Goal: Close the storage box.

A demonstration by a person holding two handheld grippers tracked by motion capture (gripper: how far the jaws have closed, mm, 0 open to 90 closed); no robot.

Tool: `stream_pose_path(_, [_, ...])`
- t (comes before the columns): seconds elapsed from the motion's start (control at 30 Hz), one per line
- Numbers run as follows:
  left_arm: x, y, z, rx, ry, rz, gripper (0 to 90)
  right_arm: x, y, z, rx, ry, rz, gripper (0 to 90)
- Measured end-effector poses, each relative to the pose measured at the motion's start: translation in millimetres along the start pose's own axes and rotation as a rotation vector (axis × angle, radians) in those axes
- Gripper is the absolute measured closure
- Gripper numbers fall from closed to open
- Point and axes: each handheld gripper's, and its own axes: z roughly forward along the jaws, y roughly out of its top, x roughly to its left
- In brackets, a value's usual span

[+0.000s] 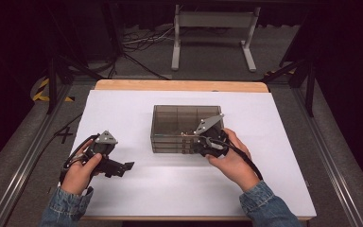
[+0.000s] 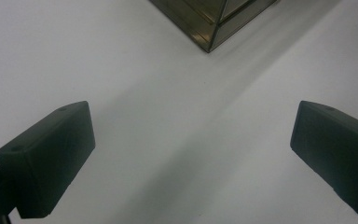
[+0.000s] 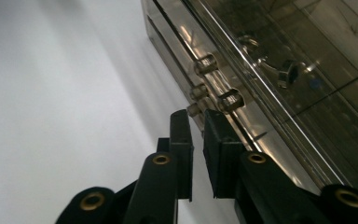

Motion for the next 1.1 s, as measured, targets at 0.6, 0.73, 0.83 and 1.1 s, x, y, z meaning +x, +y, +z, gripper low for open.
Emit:
stream_pose_path(0.6, [-0.2, 0.6, 0.1, 0.011, -0.011, -0.001, 0.5, 3.4, -12.2, -29.3, -0.074, 0.093, -0.029, 50.1])
stream_pose_path(0.73, [0.5, -1.8, -0.6, 0.006, 0.000, -0.006, 0.4, 0.2, -17.4, -33.8, -0.067, 0.074, -0.024, 48.3])
stream_pose_path(0.83, [0.8, -2.4, -1.2, 0.002, 0.003, -0.011, 0.5, -2.5, -21.0, -39.6, -0.082, 0.066, -0.010, 47.1])
stream_pose_path(1.1, [1.3, -3.7, -2.5, -0.002, 0.008, -0.014, 0.5, -14.1, -37.0, -56.6, -0.097, 0.019, 0.035, 42.2])
